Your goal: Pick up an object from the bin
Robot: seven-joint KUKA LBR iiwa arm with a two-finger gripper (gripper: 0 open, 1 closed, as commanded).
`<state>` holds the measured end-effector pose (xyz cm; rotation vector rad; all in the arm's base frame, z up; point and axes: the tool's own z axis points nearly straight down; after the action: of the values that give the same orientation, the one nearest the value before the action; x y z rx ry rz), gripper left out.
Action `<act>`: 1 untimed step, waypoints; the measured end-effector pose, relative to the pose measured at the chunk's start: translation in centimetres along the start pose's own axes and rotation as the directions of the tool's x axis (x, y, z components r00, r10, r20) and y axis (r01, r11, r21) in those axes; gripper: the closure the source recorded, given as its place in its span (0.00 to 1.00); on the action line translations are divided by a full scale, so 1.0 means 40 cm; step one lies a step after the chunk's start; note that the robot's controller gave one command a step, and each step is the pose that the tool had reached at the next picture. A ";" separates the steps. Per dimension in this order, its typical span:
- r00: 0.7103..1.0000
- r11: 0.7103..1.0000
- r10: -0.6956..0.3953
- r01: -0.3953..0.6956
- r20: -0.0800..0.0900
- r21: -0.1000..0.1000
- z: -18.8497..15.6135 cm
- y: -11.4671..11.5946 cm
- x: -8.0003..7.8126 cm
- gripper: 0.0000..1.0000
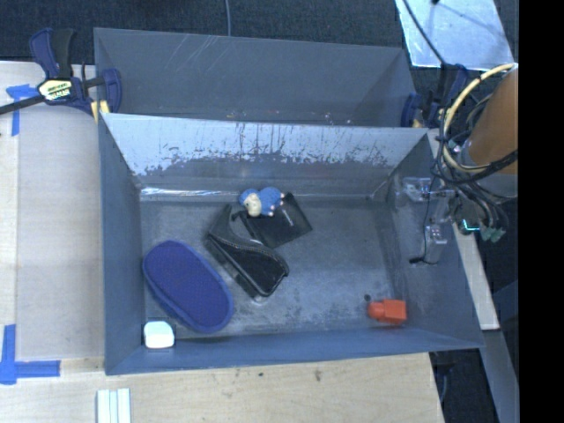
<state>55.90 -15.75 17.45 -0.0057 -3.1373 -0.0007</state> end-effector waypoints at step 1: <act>0.999 0.999 -0.045 0.045 -0.002 -0.004 0.137 0.162 0.117 0.00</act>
Offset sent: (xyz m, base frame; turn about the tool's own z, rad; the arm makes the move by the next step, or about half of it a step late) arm -0.0446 0.0612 -0.0511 -0.0406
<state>51.22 -9.25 12.01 0.0655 -3.1343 -0.0067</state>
